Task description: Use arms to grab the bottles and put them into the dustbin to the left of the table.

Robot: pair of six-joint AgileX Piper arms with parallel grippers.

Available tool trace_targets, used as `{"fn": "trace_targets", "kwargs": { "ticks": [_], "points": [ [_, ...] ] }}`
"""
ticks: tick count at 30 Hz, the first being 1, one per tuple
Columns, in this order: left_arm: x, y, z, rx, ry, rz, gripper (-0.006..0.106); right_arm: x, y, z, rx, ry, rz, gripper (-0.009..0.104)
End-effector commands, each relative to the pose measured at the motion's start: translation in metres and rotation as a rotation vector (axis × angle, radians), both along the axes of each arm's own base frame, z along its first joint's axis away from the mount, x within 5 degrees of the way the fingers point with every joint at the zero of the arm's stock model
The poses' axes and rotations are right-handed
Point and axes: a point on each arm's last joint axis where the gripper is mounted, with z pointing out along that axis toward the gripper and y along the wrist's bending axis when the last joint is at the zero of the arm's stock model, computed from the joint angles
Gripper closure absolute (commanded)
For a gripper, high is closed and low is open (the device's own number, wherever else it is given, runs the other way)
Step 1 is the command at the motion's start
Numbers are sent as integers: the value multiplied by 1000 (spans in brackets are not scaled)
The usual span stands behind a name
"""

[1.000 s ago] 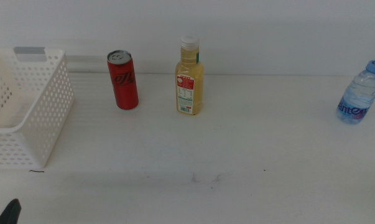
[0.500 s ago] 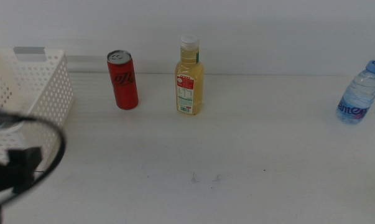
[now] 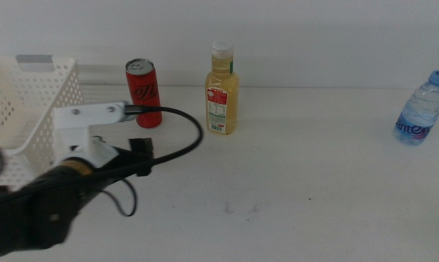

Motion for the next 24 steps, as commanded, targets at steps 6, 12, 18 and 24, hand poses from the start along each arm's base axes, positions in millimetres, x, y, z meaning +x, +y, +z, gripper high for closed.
{"fn": "trace_targets", "kwargs": {
  "ticks": [6, 12, 18, 24],
  "points": [
    [42, -16, -26, 55, -106, 74, 7, 0, -1, 0, -16, -15, -9, 16],
    [75, -15, -40, 153, -249, 136, 7, 0, -1, 0, -16, -15, -9, 16],
    [118, -19, -61, 205, -247, 146, 7, 0, -1, 0, -16, -15, -9, 16],
    [156, -21, -79, 253, -271, 159, 7, 0, -1, 0, -16, -15, -9, 16]
  ]
}}
